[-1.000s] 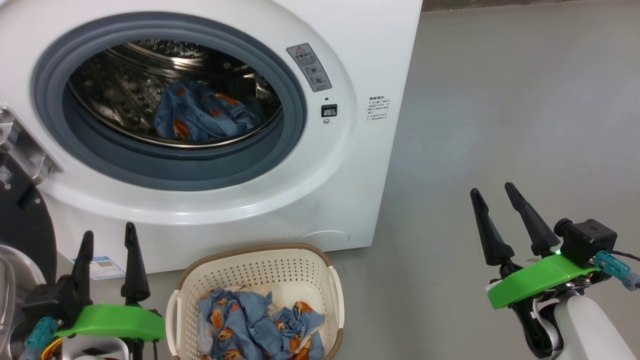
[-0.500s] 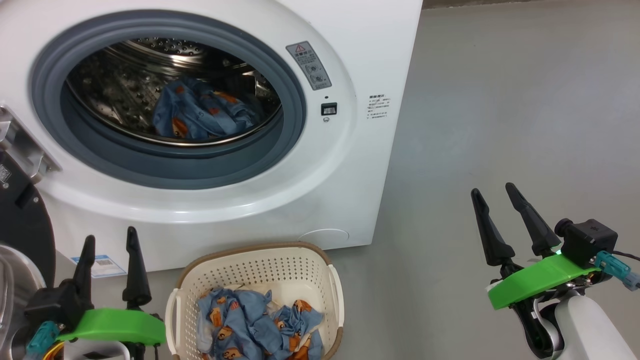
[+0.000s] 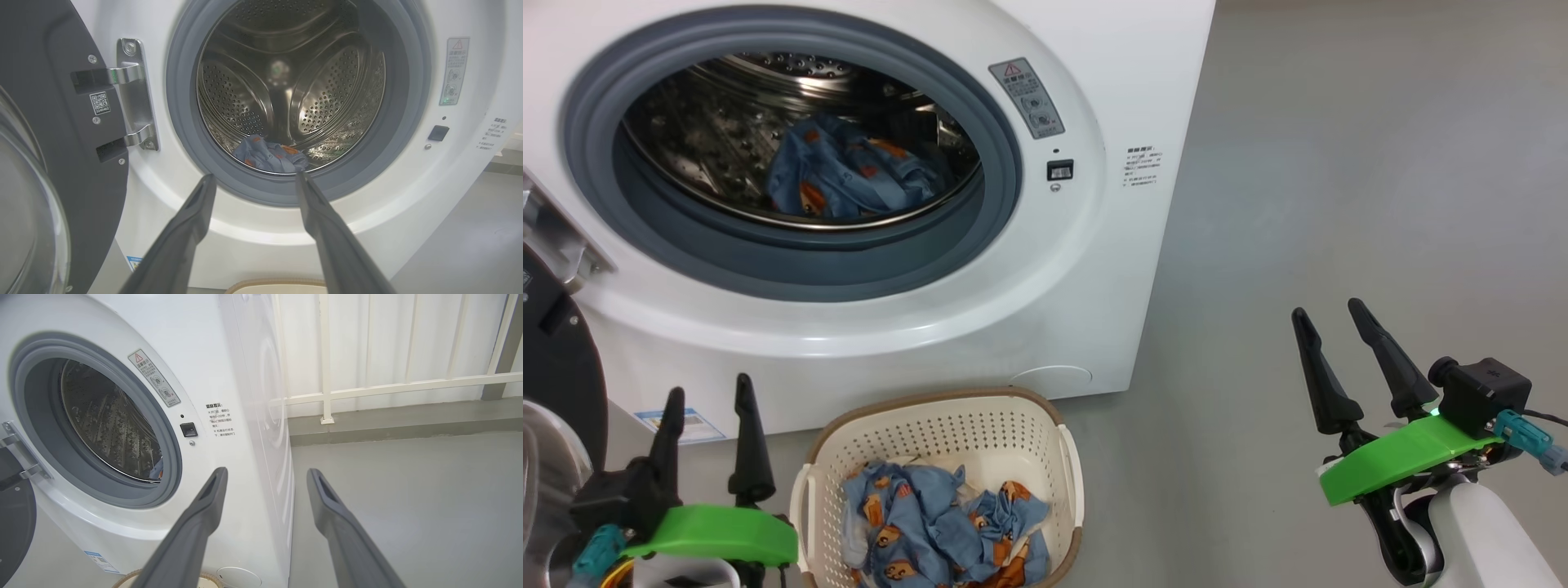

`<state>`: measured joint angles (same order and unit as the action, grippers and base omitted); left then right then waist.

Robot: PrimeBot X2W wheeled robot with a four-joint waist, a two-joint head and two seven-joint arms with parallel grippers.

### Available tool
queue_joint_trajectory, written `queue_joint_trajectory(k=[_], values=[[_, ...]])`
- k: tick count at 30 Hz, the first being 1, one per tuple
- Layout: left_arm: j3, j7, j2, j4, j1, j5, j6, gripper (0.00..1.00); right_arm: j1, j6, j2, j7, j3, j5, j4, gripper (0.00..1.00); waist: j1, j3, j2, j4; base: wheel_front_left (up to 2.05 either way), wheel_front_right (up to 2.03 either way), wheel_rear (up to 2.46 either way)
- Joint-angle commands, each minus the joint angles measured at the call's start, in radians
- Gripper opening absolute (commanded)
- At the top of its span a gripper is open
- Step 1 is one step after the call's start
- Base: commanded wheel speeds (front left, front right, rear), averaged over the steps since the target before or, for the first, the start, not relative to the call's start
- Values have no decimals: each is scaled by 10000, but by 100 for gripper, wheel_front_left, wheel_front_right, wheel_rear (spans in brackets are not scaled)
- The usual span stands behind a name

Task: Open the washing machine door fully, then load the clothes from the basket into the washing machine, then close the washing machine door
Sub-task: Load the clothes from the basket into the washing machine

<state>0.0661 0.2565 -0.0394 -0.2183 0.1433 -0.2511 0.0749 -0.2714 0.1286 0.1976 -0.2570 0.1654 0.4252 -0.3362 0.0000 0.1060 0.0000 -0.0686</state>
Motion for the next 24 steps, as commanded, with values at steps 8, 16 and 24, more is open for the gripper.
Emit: queue_joint_trajectory(k=[8, 16, 24], values=[[-72, 39, -210, -358, 566, 8, 97, 100, -116, 21, -16, -48, 159, -15, 273, 100, 0, 473, 0, -93, 0, 0, 0], [-301, -114, -353, -1048, 1087, -85, 203, 100, -336, 21, -128, -48, 81, -53, 349, 100, 0, 1139, 0, -209, 0, 0, 0], [-537, -371, -547, -1848, 1667, -295, 345, 100, -622, 21, -282, -48, 79, -108, 444, 100, 0, 1857, 0, -313, 0, 0, 0]])
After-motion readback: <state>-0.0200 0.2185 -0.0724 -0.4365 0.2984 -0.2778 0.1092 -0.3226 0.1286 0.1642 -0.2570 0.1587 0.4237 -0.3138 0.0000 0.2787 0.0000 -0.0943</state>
